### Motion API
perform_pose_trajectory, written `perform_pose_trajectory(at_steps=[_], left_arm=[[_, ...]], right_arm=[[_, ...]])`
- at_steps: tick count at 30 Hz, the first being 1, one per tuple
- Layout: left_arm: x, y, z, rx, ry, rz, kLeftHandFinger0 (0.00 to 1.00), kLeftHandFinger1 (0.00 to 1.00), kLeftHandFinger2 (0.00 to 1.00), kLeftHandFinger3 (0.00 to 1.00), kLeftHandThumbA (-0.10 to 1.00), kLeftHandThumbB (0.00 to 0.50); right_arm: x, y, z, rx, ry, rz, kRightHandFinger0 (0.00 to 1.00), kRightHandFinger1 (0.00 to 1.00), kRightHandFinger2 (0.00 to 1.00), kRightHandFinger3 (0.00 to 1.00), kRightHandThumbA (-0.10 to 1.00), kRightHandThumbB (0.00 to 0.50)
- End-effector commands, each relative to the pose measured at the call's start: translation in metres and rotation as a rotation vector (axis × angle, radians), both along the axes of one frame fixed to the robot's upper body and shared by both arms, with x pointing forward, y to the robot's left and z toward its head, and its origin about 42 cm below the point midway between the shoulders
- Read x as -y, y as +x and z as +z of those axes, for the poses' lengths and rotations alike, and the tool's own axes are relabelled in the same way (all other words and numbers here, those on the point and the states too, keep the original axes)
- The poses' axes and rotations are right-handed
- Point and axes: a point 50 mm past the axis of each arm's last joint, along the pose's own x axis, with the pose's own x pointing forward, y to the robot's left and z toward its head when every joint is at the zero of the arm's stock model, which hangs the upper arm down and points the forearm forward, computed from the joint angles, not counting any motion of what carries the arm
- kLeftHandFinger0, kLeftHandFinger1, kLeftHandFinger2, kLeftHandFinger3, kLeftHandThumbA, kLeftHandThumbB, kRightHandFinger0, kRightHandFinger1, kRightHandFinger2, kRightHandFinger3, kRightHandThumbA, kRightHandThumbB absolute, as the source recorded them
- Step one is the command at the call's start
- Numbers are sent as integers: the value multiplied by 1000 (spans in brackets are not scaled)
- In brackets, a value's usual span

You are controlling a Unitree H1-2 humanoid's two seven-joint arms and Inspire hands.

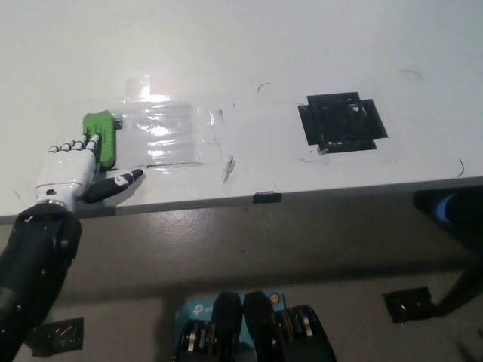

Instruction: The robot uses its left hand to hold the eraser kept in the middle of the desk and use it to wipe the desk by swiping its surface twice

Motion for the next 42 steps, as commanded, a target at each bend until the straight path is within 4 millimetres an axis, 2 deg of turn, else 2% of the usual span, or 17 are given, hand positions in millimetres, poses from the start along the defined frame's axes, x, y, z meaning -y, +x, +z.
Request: perform_pose_trajectory(at_steps=[1, 4, 5, 6, 8, 11, 15, 18, 19, 23, 25, 28, 30, 33, 35, 37, 42], left_arm=[[-7, 9, 33, 57, -104, -39, 1000, 1000, 1000, 1000, 1000, 500], [-2, 17, 81, 182, -158, -82, 1000, 1000, 1000, 1000, 1000, 500], [5, 12, 121, 308, -294, -112, 1000, 1000, 1000, 1000, 1000, 500], [7, 10, 128, 333, -326, -122, 1000, 1000, 1000, 1000, 1000, 469], [14, -1, 163, 449, -469, -153, 1000, 1000, 1000, 1000, 1000, 417], [23, -28, 206, 560, -651, -209, 1000, 1000, 1000, 1000, 1000, 445], [29, -58, 221, 663, -812, -281, 1000, 1000, 1000, 1000, 1000, 376], [31, -84, 213, 677, -941, -324, 1000, 1000, 1000, 1000, 1000, 398], [32, -105, 199, 666, -970, -343, 1000, 1000, 1000, 1000, 1000, 328], [32, -134, 160, 610, -1092, -308, 1000, 1000, 1000, 1000, 1000, 400], [32, -161, 111, 586, -1162, -254, 1000, 1000, 1000, 1000, 1000, 300], [32, -183, 74, 538, -1202, -211, 1000, 1000, 1000, 1000, 1000, 303], [35, -211, 23, 415, -1273, -172, 1000, 1000, 1000, 1000, 1000, 266], [36, -232, -20, 397, -1332, -106, 1000, 1000, 1000, 1000, 1000, 189], [38, -244, -41, 368, -1335, -55, 1000, 1000, 1000, 1000, 1000, 228], [39, -259, -68, 339, -1313, -10, 1000, 1000, 1000, 1000, 1000, 206], [32, -259, -99, 263, -1270, 60, 1000, 1000, 1000, 1000, 1000, 213]], right_arm=[[6, -3, 8, 56, -28, -9, 0, 0, 3, 468, 1000, 230], [7, -4, 7, 53, -36, -5, 0, 0, 0, 461, 1000, 217], [8, -4, 6, 42, -41, 2, 0, 0, 2, 467, 1000, 226], [9, -5, 6, 41, -41, 3, 0, 0, 0, 470, 1000, 219], [10, -6, 6, 40, -50, 4, 0, 0, 0, 465, 1000, 212], [10, -4, 7, 25, -44, 8, 0, 0, 0, 457, 1000, 205], [13, -1, 9, 28, -63, 14, 0, 0, 0, 464, 1000, 205], [13, 2, 9, 33, -55, 17, 0, 0, 0, 455, 1000, 236], [13, 2, 9, 31, -48, 27, 0, 0, 0, 455, 1000, 233], [13, 4, 9, 25, -43, 17, 0, 0, 0, 421, 1000, 294], [14, 5, 9, 29, -35, 15, 0, 0, 0, 432, 1000, 243], [16, 6, 8, 25, -41, 19, 0, 0, 0, 430, 1000, 230], [15, 8, 8, 19, -44, 27, 0, 0, 0, 437, 1000, 225], [16, 9, 8, 27, -51, 26, 0, 0, 0, 437, 1000, 225], [17, 10, 9, 21, -56, 24, 0, 0, 7, 440, 1000, 229], [17, 13, 9, 17, -56, 23, 0, 0, 1, 427, 1000, 273], [17, 11, 5, 16, -31, 22, 0, 0, 0, 407, 1000, 306]])
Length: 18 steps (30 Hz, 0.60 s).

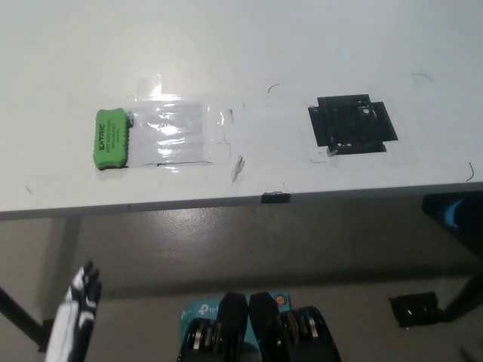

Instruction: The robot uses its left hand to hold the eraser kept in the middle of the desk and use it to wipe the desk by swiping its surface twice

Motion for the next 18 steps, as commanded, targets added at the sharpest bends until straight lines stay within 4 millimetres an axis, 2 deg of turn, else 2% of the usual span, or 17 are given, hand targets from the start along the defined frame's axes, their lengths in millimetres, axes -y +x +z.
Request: perform_pose_trajectory(at_steps=[1, 2, 4, 5, 7, 8, 9, 11, 13, 15, 18], left_arm=[[-2, 1, -14, 173, -32, 13, 1000, 1000, 1000, 1000, 1000, 229], [-2, 4, -16, 153, -25, 20, 1000, 1000, 1000, 1000, 1000, 217], [-4, 10, -17, 134, -60, 22, 1000, 1000, 1000, 1000, 1000, 208], [-3, 12, -16, 119, -72, 29, 1000, 1000, 1000, 1000, 1000, 176], [-4, 15, -15, 104, -82, 35, 1000, 1000, 1000, 1000, 1000, 167], [-5, 15, -15, 103, -82, 34, 1000, 1000, 1000, 1000, 1000, 167], [-6, 15, -15, 93, -100, 52, 1000, 1000, 1000, 1000, 1000, 188], [-7, 13, -14, 96, -111, 52, 1000, 1000, 1000, 1000, 1000, 189], [-10, 14, -12, 83, -137, 73, 1000, 1000, 1000, 1000, 1000, 223], [-11, 15, -12, 86, -155, 80, 1000, 1000, 1000, 1000, 1000, 219], [-14, 22, -8, 98, -202, 98, 1000, 1000, 1000, 1000, 1000, 216]], right_arm=[[10, 11, 18, 76, -20, 26, 0, 0, 0, 404, 1000, 284], [11, 11, 18, 62, -33, 23, 0, 0, 0, 420, 1000, 253], [10, 15, 18, 63, -50, 26, 0, 0, 0, 428, 1000, 230], [10, 17, 18, 71, -47, 36, 0, 0, 0, 433, 1000, 226], [9, 18, 18, 68, -34, 40, 0, 0, 0, 436, 1000, 225], [9, 17, 17, 69, -33, 41, 0, 0, 0, 438, 1000, 227], [8, 17, 16, 66, -25, 40, 0, 0, 4, 442, 1000, 212], [7, 13, 14, 60, -23, 37, 0, 0, 26, 459, 1000, 206], [7, 13, 13, 50, -40, 32, 0, 0, 25, 461, 1000, 205], [7, 14, 12, 54, -30, 40, 0, 0, 11, 466, 1000, 202], [5, 17, 11, 46, -45, 28, 0, 11, 64, 520, 1000, 190]])
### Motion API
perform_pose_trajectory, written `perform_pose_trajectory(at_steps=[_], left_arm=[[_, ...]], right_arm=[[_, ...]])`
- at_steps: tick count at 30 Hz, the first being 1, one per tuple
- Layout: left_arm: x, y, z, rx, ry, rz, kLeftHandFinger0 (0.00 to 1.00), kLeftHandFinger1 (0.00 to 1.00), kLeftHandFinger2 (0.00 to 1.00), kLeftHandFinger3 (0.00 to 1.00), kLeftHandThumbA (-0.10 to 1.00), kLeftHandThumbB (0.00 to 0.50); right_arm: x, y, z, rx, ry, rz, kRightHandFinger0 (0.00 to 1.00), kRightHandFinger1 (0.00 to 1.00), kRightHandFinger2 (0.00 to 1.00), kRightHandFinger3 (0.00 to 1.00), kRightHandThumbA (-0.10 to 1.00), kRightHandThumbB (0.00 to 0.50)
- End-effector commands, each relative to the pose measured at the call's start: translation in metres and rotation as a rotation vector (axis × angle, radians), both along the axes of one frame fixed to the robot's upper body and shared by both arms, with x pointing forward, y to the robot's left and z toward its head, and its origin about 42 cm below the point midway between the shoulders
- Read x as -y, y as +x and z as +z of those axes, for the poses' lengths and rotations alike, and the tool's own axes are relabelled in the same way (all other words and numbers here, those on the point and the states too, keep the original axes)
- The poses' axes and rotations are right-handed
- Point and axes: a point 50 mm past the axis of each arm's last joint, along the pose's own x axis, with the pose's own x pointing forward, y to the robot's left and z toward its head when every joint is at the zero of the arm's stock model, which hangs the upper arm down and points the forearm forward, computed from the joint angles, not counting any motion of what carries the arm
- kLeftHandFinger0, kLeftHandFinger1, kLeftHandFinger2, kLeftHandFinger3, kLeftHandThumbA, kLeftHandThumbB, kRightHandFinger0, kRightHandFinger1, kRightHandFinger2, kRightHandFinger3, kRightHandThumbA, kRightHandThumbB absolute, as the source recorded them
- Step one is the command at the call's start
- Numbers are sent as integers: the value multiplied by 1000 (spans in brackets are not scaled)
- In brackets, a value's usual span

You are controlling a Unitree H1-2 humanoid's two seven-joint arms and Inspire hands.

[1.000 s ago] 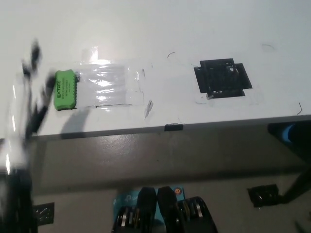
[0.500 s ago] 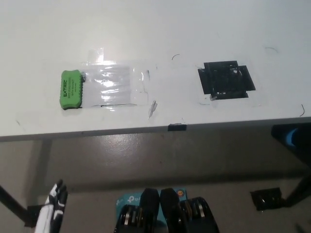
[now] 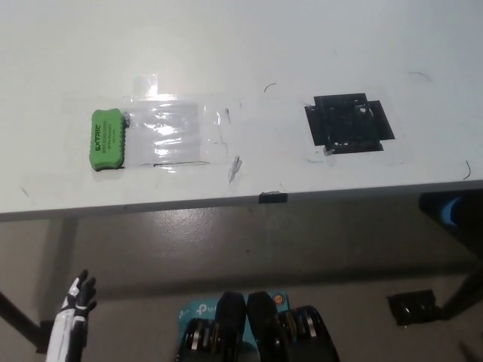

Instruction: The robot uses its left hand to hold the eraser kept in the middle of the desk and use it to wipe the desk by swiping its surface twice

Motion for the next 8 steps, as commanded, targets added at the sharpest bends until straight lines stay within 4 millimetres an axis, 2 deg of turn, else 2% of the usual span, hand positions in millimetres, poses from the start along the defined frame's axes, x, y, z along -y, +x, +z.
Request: perform_pose_trajectory(at_steps=[1, 2, 3, 4, 5, 6, 7, 8], left_arm=[[-5, 9, 12, 64, -94, 42, 1000, 1000, 1000, 1000, 1000, 216], [-8, 12, 13, 66, -133, 53, 1000, 1000, 1000, 1000, 1000, 236], [-9, 15, 13, 64, -155, 64, 1000, 1000, 1000, 1000, 1000, 228], [-11, 20, 15, 65, -187, 87, 1000, 1000, 1000, 1000, 1000, 224], [-12, 22, 16, 70, -205, 97, 1000, 1000, 1000, 1000, 1000, 222], [-13, 27, 17, 85, -244, 111, 1000, 1000, 1000, 1000, 1000, 207], [-13, 31, 19, 84, -284, 143, 1000, 1000, 1000, 1000, 1000, 211], [-13, 31, 19, 84, -284, 143, 1000, 1000, 1000, 1000, 1000, 211]], right_arm=[[0, 9, 11, 55, -45, 5, 0, 18, 83, 557, 1000, 175], [-2, 11, 13, 60, -48, 0, 45, 98, 200, 654, 1000, 148], [-3, 14, 14, 70, -50, -7, 58, 140, 257, 689, 1000, 185], [-6, 19, 16, 91, -37, -20, 138, 296, 376, 769, 1000, 234], [-8, 20, 17, 95, -30, -24, 151, 319, 398, 794, 1000, 243], [-11, 22, 20, 101, -28, -29, 216, 418, 485, 838, 1000, 236], [-14, 24, 22, 109, -18, -26, 292, 508, 568, 893, 1000, 254], [-14, 24, 22, 109, -18, -26, 292, 508, 568, 893, 1000, 254]])
